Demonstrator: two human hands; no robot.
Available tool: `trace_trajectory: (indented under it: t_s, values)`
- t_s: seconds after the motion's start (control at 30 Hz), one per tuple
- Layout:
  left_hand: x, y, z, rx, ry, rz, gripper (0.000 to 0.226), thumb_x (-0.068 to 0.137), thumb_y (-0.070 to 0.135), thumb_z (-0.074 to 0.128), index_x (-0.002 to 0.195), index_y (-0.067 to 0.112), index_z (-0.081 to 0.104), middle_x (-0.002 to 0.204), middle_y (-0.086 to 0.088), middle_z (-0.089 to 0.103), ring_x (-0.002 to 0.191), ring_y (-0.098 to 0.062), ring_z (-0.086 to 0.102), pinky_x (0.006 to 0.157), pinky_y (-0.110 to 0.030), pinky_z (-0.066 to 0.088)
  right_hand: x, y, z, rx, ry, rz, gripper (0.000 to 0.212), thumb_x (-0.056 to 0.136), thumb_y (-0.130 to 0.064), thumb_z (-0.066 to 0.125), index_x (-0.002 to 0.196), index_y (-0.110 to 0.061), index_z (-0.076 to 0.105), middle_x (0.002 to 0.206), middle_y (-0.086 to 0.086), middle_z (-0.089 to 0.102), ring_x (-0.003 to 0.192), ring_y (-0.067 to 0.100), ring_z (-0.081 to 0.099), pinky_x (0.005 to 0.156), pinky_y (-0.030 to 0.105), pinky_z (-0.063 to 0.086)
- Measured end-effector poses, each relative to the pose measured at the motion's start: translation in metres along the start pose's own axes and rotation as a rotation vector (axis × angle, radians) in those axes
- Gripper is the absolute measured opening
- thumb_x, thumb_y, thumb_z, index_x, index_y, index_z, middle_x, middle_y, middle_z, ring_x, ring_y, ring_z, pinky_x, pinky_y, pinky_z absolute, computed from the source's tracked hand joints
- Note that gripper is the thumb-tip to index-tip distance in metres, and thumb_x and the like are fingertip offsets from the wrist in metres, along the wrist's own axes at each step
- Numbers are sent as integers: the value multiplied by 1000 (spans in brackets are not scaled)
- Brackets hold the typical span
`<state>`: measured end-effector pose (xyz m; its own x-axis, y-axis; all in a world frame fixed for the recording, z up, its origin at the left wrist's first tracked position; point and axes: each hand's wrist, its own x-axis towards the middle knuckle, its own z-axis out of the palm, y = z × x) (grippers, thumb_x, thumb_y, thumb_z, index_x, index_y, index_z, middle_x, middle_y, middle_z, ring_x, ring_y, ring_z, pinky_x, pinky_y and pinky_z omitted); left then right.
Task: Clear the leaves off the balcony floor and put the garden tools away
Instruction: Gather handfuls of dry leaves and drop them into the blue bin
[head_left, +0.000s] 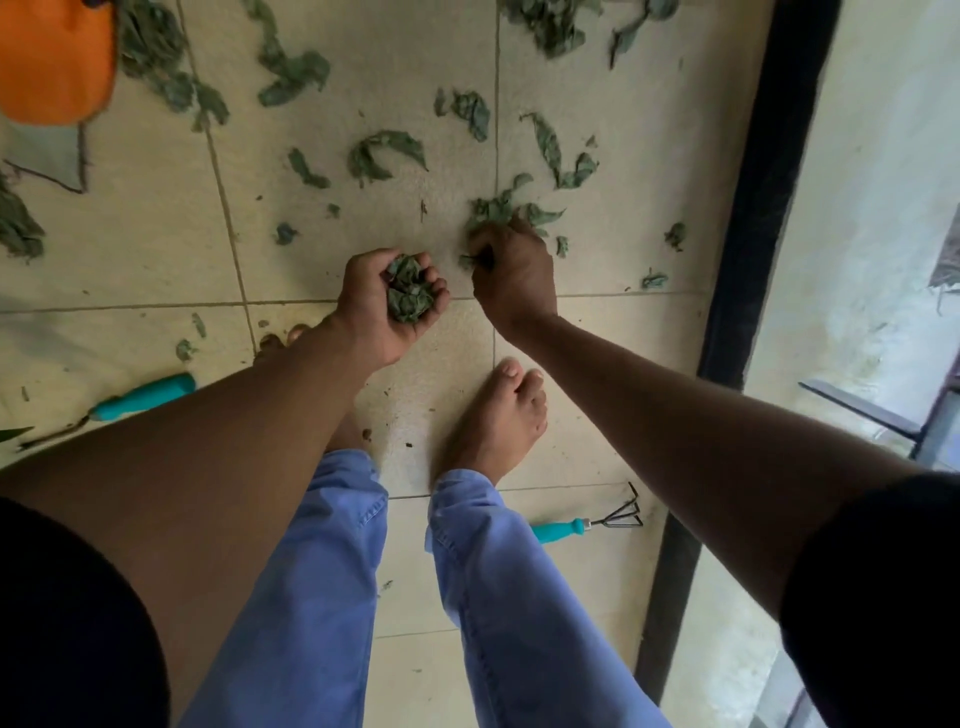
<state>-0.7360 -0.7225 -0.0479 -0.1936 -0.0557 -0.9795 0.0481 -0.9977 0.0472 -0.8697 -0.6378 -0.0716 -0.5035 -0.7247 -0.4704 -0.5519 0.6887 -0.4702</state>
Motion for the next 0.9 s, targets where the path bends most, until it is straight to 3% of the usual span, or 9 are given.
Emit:
trace_trajectory:
  t_s: [0.1,0.23,0.37,0.43,0.53,0.63,0.8,0.9]
  values:
    - [-1,-4,2,11,7,-1,34,101,25,42,85,10,67,81,-6,65,79,-20,65,78,-31,59,-21,-17,-17,163,84,-28,12,84,-5,65,86,-14,72,90,4,66,75,13,54,62,24,38]
    - [-2,-12,12,10,-19,25,29,101,24,43,92,12,69,88,-5,73,82,-17,72,68,-25,59,-57,-40,-29,298,50,-109,12,82,-16,71,94,-19,72,89,1,64,76,15,59,66,29,49]
    - [-8,-17,19,-62,-100,-27,35,102,24,37,92,11,68,82,-3,69,71,-16,71,61,-22,57,-70,-34,-24,161,-45,-169,20,90,-26,65,108,-22,74,98,3,63,90,23,59,73,40,52]
    - [-9,-17,19,-73,-106,-29,36,102,24,36,96,10,69,86,-6,70,75,-19,72,64,-26,59,-68,-29,-27,147,-15,-210,24,93,-29,60,111,-21,74,103,4,62,95,24,59,76,40,52]
    - [-6,-12,16,-73,-89,-15,39,100,26,36,101,9,71,93,-8,72,88,-21,72,74,-31,61,-61,-22,-38,153,84,-219,24,95,-26,56,110,-19,72,109,4,62,100,22,58,77,31,49]
    - [-3,-9,15,-107,-108,-34,39,99,24,35,94,6,68,87,-10,67,86,-23,66,80,-33,58,-37,-4,-46,28,129,-111,27,92,-20,59,117,-19,67,121,5,59,108,22,56,80,22,41]
    - [-1,-11,11,-58,-131,-54,36,98,23,35,91,5,66,84,-10,64,82,-23,64,82,-33,56,7,25,-41,-249,-10,-20,52,89,-25,72,136,-21,51,137,17,43,117,34,50,74,36,54]
    - [1,-14,5,-31,-124,-63,34,98,23,37,93,5,65,85,-10,63,81,-23,64,79,-34,57,21,28,-31,-292,-55,-98,42,91,-12,69,131,-16,54,132,19,45,109,36,55,73,40,56]
